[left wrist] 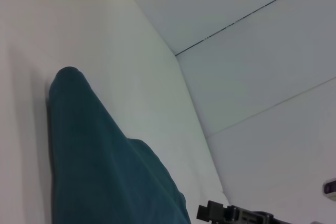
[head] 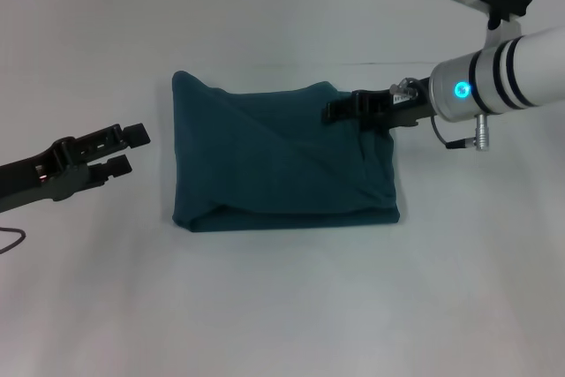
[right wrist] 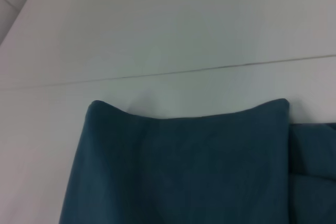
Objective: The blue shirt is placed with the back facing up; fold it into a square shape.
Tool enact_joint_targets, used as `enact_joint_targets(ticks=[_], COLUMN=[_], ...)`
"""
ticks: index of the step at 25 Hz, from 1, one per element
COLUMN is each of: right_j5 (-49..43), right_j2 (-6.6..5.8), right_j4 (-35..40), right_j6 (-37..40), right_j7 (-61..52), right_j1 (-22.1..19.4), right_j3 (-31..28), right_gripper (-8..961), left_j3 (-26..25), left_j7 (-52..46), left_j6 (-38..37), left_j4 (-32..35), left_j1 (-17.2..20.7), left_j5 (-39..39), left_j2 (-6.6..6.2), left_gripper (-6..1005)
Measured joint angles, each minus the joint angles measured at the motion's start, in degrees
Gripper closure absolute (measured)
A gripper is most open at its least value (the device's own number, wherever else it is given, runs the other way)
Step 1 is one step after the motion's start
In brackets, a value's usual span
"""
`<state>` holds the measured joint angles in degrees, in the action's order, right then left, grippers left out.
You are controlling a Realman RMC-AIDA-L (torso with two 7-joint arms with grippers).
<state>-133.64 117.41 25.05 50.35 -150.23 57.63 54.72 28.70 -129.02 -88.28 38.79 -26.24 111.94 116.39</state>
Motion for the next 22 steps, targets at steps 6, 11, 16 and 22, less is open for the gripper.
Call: enact_joint_targets(ticks=[6, 11, 16, 22], right_j5=[0.0, -0.1, -0.2, -0.2], right_j2=[1.36, 1.51, 1.83, 1.98], right_j4=[-0.6, -1.2, -1.3, -1.6], right_j6=[-2.6, -3.9, -4.6, -4.5], right_j7=[0.3, 0.3, 0.1, -0.1], right_j1=[-0.7, -0.5, -0.2, 0.0], right_j3=[0.1, 0.8, 1.8, 2.4], right_gripper=[209, 209, 219, 240], left_j3=[0.0, 0.0, 0.0, 0.0], left_j7=[0.0, 0.0, 0.0, 0.0], left_j6=[0.1, 0.2, 0.9, 1.7], left_j4=[0.1, 0.1, -0.1, -0.1], left_j1=[-0.3, -0.7, -1.4, -1.5], left_j5=[0.0, 0.0, 0.0, 0.0], left_j2=[-0.03, -0.03, 0.04, 0.07], left_gripper=[81, 82, 82, 80])
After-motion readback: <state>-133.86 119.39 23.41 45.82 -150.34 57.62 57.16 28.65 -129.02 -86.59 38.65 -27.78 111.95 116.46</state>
